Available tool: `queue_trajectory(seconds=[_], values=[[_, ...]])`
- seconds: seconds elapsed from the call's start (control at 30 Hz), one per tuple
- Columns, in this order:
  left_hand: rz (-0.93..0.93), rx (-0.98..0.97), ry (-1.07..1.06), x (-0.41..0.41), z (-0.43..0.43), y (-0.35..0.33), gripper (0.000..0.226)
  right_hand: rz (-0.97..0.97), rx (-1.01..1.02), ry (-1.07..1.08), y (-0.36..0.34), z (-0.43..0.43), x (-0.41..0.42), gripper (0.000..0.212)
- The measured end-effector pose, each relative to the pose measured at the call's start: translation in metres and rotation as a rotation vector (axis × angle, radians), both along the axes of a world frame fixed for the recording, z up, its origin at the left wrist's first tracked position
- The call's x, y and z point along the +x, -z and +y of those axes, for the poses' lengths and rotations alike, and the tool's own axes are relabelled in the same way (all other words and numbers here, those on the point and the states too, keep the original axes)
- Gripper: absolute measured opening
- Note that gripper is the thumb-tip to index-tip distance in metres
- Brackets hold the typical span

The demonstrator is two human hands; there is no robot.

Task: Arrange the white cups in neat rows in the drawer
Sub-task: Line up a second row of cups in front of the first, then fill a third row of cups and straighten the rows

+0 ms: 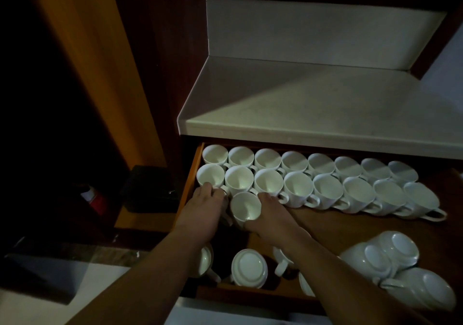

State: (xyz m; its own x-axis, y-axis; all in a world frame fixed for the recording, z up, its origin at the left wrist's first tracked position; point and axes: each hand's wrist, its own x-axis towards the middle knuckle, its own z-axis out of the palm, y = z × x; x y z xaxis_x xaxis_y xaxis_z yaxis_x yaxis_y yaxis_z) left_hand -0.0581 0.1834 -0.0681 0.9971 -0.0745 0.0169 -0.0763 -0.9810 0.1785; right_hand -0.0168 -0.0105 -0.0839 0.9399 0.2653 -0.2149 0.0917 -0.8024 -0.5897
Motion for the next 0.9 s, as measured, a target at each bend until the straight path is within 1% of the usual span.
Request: queue_trajectory(seconds=[0.13,0.47,0.63,0.73,0.77,0.83,0.9], values=[[0.048,-0.016,0.036,0.003,0.003,0.005,0.028,0.004,0.016,0.019,0.000,0.004,0.001,0.073],[0.011,-0.006,0.049,0.006,0.006,0.010,0.022,0.023,0.024,0.045,0.003,0.005,0.006,0.075],[0.024,0.013,0.057,0.008,0.007,0.013,0.021,0.035,0.027,0.046,0.005,0.004,0.007,0.077],[0.021,-0.005,0.038,0.010,0.007,0.013,0.026,0.044,-0.006,-0.003,-0.002,0.007,0.006,0.075],[0.018,-0.011,0.027,0.010,0.007,0.012,0.030,0.041,-0.006,-0.024,-0.001,0.005,0.008,0.073],[-0.006,-0.033,0.024,0.009,0.005,0.006,0.044,0.030,-0.019,-0.030,-0.021,-0.002,0.005,0.065],[-0.059,-0.073,0.048,0.006,0.000,-0.004,0.052,0.055,-0.020,0.006,-0.045,-0.021,0.003,0.066]])
